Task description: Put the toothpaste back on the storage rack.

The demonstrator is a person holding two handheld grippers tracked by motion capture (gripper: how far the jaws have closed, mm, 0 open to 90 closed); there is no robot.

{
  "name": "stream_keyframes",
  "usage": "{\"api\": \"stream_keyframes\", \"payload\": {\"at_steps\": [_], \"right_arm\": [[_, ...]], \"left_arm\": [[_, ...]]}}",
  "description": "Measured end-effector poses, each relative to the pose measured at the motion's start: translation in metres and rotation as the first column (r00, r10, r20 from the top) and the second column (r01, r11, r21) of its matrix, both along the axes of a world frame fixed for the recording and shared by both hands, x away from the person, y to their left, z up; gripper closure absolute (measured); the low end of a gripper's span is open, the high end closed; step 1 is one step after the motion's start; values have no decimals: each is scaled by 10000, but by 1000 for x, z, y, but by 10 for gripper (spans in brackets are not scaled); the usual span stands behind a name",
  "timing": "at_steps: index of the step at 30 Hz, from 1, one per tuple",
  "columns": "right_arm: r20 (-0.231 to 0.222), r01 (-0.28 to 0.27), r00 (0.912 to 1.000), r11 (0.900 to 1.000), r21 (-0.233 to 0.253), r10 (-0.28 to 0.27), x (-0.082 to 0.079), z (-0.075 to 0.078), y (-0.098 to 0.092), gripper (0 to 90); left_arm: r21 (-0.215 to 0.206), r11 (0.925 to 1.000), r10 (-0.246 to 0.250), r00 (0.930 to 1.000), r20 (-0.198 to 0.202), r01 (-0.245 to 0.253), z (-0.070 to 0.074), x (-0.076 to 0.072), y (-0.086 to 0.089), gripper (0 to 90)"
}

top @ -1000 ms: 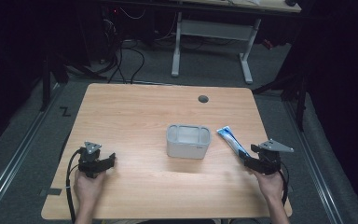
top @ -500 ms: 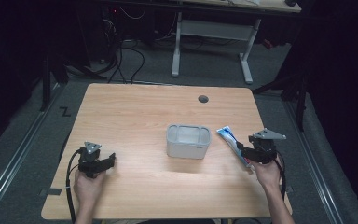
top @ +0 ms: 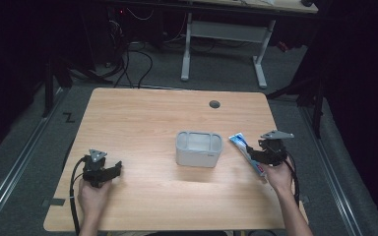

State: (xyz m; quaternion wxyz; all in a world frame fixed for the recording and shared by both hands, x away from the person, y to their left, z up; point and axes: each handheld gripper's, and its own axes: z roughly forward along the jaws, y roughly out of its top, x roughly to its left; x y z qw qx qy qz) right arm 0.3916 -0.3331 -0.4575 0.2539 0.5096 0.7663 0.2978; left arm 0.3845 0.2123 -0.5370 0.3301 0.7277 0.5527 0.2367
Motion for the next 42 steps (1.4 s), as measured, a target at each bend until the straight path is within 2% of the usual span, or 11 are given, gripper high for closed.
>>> {"api": "stream_keyframes", "payload": {"at_steps": [3,9,26,27,34,35,42], "right_arm": [[-101,-58,9999,10000,-58,58,4,-2,2,419],[-579,-66,9983,9997,-224,53,12,-9,3,419],[-996,-327,9947,9980,-542,271,31,-8,12,420],[-1152,-383,9929,9974,-608,311,34,-8,14,420],[-1393,-517,9893,9968,-605,428,41,-13,17,425],[-1551,-482,9872,9968,-637,379,43,-15,17,425],[-1915,-402,9812,9965,-731,255,49,-22,14,423]], "left_arm": [[-1,10000,-1,10000,1,1,0,0,0,281],[-9,10000,-1,10000,0,1,0,0,0,281],[-21,10000,6,10000,9,-6,0,0,0,281],[-24,10000,9,10000,10,-9,0,0,0,281],[-37,10000,6,10000,8,-6,0,0,0,281],[-37,10000,5,10000,8,-5,0,0,0,281],[-60,10000,14,10000,16,-14,0,0,0,281]]}}
